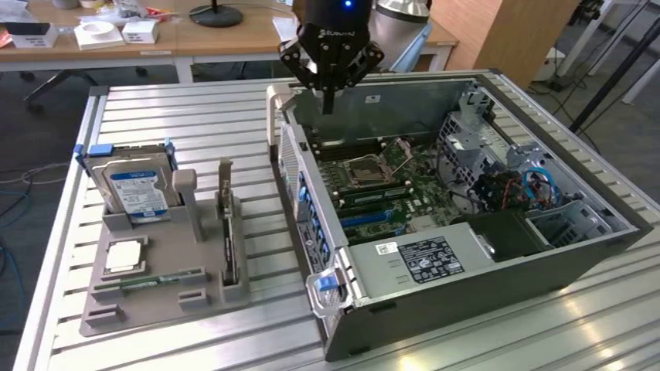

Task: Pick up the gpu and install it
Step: 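Reach for the gpu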

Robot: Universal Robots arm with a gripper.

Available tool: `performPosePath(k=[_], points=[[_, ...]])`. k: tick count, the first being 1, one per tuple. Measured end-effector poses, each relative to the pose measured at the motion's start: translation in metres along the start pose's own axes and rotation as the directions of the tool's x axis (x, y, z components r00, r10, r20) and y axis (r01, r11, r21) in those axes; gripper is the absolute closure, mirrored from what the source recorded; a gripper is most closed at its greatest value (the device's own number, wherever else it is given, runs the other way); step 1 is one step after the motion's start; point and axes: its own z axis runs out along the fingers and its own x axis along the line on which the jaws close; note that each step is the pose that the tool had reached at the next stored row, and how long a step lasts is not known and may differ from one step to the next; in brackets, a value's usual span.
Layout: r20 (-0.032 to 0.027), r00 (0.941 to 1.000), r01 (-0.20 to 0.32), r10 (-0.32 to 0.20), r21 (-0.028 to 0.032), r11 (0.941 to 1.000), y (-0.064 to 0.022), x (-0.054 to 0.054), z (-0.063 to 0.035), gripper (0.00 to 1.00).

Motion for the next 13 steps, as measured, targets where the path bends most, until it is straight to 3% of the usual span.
performPosePath(k=[13], points=[[0.0001,1.0,0.0,0.0,0.0,1.0,-0.0027,0.036,0.0008,0.9]])
